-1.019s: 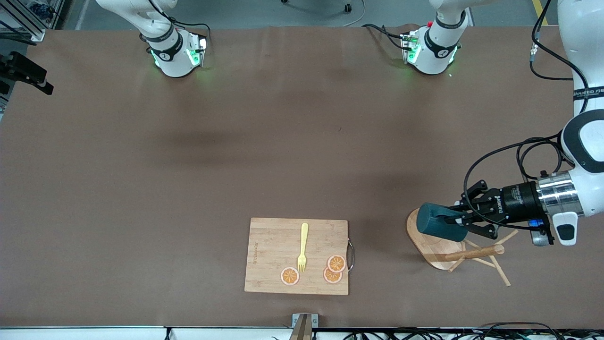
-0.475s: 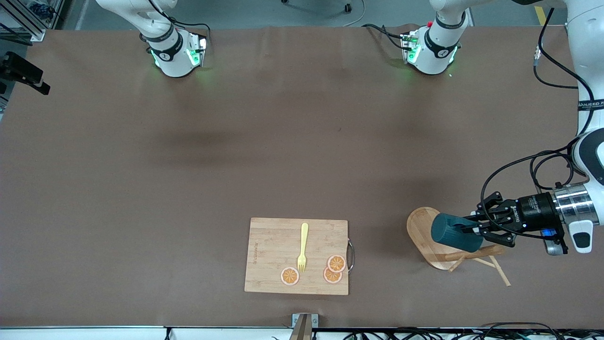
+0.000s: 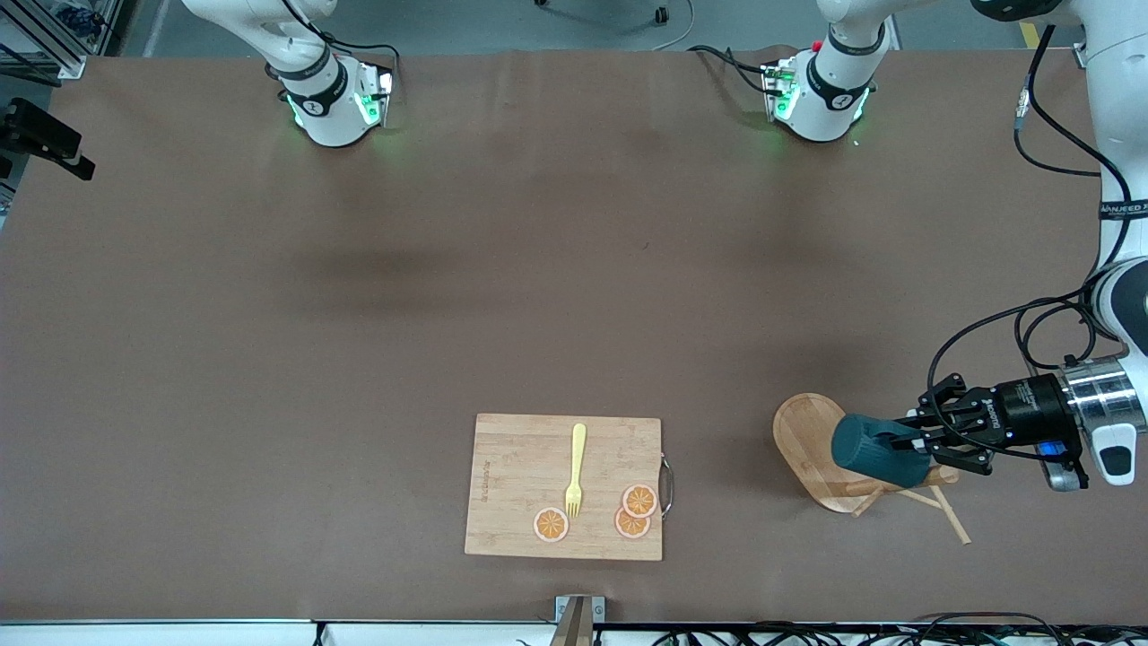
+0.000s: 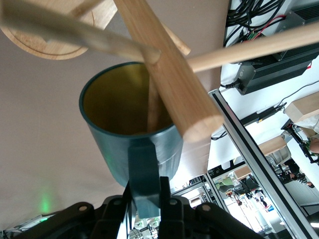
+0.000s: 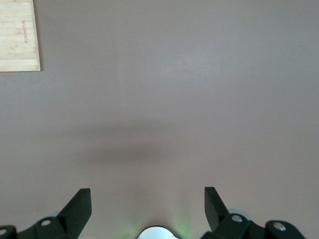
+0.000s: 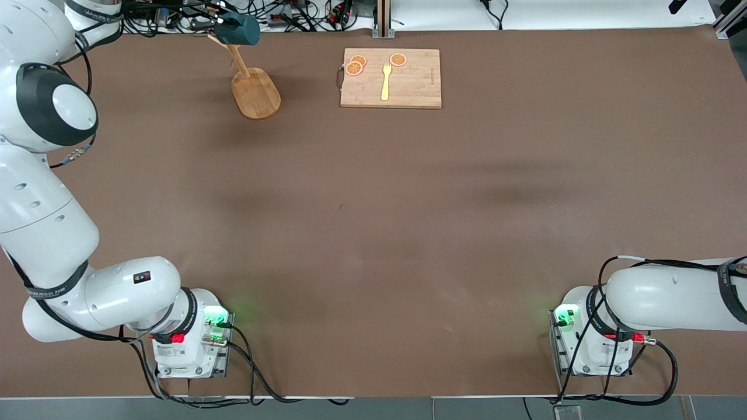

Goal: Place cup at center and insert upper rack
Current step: 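Lower the mug onto the wooden rack pegs with the left gripper, then open the left gripper to release the mug handle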

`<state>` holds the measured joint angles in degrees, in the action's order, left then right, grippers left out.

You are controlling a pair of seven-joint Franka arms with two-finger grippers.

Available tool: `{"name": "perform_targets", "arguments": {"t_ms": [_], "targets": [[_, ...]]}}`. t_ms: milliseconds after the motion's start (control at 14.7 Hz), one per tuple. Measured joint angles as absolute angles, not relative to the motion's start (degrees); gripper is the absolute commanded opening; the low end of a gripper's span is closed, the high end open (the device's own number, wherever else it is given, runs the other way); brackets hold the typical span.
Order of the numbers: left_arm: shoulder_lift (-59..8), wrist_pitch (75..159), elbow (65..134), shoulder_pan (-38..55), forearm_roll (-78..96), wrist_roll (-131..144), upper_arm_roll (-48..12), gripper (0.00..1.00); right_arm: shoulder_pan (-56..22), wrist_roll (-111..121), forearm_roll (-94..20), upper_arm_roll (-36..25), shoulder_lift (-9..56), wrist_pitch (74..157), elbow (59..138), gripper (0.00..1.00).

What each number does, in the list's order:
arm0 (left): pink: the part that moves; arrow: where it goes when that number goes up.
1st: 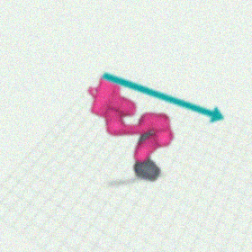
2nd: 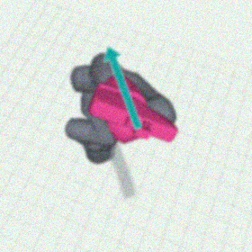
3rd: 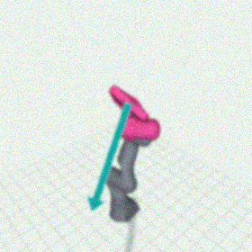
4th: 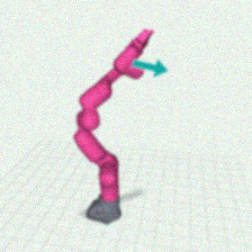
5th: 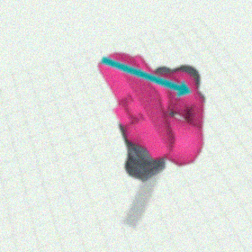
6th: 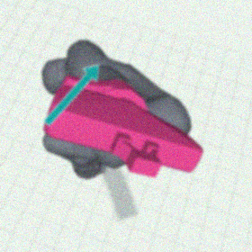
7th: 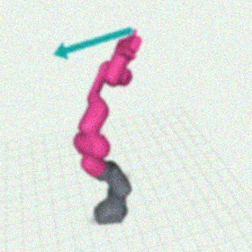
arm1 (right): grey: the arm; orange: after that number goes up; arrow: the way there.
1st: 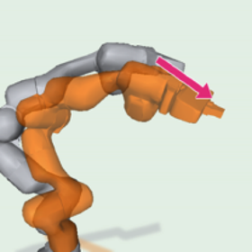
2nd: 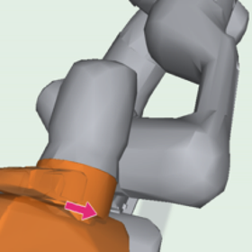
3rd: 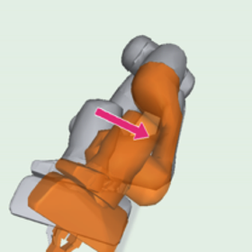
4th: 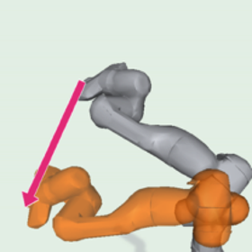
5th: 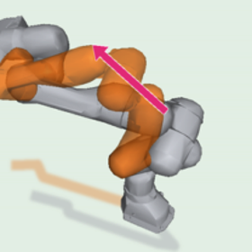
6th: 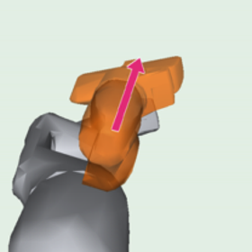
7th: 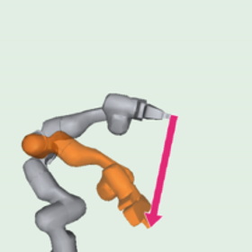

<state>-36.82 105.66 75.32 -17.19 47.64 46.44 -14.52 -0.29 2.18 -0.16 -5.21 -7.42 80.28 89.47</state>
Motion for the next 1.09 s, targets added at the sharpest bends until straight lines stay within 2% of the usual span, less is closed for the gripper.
{"name": "perform_targets", "arguments": {"t_ms": [272,408,611,679,747,1087], "targets": [[-37.9,105.7,75.3,-17.4,48.8,45.7,-14.5,0.10,-0.3,2.2,-0.2,-5.2,-7.4,80.3,89.5,1.00],[-38.1,105.7,75.3,-17.4,48.8,45.7,-14.5,0.26,-0.3,2.2,-0.2,-5.2,-7.4,80.3,89.5,1.00],[-38.1,105.7,75.3,-17.4,48.9,45.7,-14.5,0.71,-0.3,2.2,-0.2,-5.2,-7.4,80.3,89.5,1.00],[-38.2,105.7,75.3,-17.4,48.9,45.7,-14.5,0.89,-0.3,2.2,-0.2,-5.2,-7.4,80.3,89.5,1.00],[-38.3,105.7,75.3,-17.4,48.9,45.7,-14.5,1.00,-0.3,2.2,-0.2,-5.2,-7.4,80.3,89.5,1.00],[-38.2,105.7,74.9,-17.4,48.9,45.6,-14.8,1.00,-0.3,2.2,-0.2,-5.2,-7.4,80.2,89.5,1.00]]}}
